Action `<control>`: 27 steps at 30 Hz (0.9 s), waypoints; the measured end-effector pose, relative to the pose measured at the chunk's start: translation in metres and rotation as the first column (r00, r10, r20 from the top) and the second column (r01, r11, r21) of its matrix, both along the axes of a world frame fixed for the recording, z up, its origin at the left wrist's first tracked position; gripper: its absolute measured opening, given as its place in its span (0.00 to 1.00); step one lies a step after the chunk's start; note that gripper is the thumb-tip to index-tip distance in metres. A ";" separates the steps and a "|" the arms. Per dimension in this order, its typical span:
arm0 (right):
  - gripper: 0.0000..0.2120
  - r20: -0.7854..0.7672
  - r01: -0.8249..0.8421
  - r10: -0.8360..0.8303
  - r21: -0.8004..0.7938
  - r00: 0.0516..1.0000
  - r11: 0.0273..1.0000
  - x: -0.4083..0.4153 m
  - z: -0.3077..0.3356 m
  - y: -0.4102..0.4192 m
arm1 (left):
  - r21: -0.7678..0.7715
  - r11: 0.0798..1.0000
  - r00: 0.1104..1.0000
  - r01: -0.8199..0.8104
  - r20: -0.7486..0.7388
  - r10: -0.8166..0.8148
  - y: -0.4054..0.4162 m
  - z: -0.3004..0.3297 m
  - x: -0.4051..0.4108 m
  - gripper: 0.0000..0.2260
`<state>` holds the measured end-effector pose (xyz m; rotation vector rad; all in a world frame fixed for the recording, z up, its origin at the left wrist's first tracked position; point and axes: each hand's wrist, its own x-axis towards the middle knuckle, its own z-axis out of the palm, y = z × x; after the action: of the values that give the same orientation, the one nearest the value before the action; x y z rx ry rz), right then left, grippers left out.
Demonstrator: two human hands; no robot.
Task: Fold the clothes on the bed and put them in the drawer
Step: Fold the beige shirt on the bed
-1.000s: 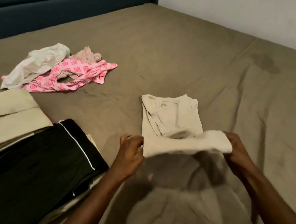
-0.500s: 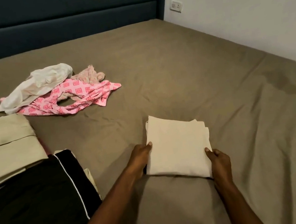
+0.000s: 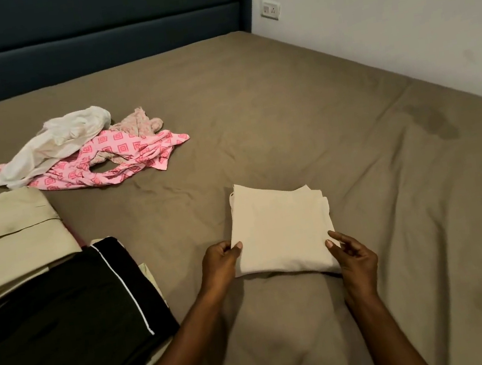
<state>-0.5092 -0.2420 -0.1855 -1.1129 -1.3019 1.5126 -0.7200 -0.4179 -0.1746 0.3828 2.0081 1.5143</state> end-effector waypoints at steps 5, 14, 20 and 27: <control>0.12 0.071 -0.044 0.047 -0.043 0.996 0.998 0.040 0.004 -0.042 | -0.158 0.987 0.988 0.004 -0.151 -0.028 -0.035 0.006 0.032 0.08; 0.18 0.399 -0.086 0.016 0.157 0.917 0.984 0.096 0.006 -0.125 | -0.226 0.961 0.971 -0.158 -0.215 0.109 -0.124 -0.001 0.107 0.09; 0.13 0.494 -0.086 -0.054 0.257 0.868 0.963 0.117 0.004 -0.155 | -0.253 0.944 0.935 -0.210 -0.335 0.118 -0.148 0.009 0.143 0.15; 0.17 0.726 -0.266 -0.289 0.545 0.624 0.795 0.102 0.008 -0.157 | -0.307 0.902 0.677 -0.304 -0.735 -0.022 -0.160 0.003 0.146 0.15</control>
<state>-0.4077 -0.3991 -0.1776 -1.3603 -2.1720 0.3947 -0.5735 -0.5775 -0.1715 0.7515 2.9788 1.0324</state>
